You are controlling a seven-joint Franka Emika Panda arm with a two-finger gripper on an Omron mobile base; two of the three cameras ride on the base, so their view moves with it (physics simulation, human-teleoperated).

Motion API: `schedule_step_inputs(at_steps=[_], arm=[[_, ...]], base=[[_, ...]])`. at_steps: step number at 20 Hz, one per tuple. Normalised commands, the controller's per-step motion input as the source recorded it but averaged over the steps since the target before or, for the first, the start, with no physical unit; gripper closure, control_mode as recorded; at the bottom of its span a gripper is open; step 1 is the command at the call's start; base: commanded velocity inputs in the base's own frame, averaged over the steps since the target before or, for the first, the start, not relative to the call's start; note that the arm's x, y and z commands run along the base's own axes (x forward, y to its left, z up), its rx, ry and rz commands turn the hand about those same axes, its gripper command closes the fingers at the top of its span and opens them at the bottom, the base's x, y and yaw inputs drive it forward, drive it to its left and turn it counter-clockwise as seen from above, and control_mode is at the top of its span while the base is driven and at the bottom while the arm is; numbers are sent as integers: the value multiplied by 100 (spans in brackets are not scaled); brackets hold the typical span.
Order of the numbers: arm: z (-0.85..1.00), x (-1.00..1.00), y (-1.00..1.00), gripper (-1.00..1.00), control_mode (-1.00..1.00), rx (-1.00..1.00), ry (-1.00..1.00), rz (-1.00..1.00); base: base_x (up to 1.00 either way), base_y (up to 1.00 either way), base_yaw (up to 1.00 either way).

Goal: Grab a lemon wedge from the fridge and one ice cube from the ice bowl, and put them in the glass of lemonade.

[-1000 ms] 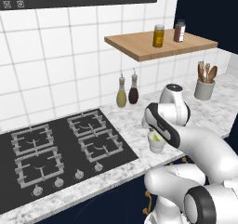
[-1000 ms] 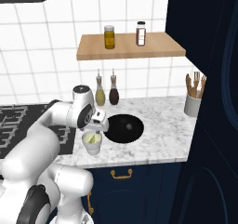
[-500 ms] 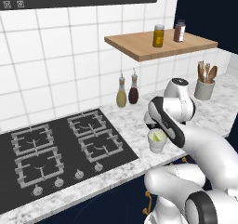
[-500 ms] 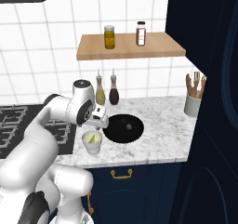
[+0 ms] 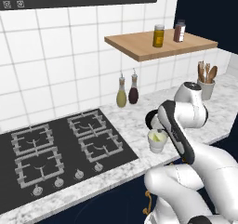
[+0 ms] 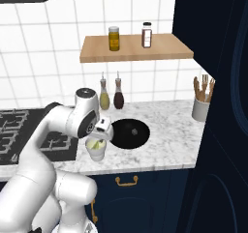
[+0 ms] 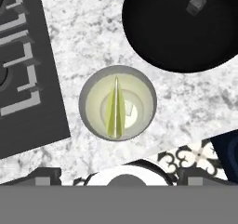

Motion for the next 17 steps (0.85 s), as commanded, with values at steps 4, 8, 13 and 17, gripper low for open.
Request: schedule_step_inputs(at_steps=[4, 8, 13, 17], arm=[[54, -77, -3, -100, -100, -1, 0, 0], [100, -88, 0, -100, -100, -6, 0, 2], [85, -93, 5, -100, -100, -2, 1, 4], [18, -75, 13, -100, -100, 0, 0, 9]], base=[[0, 0, 0], [0, 0, 0], [0, 0, 0], [0, 0, 0]])
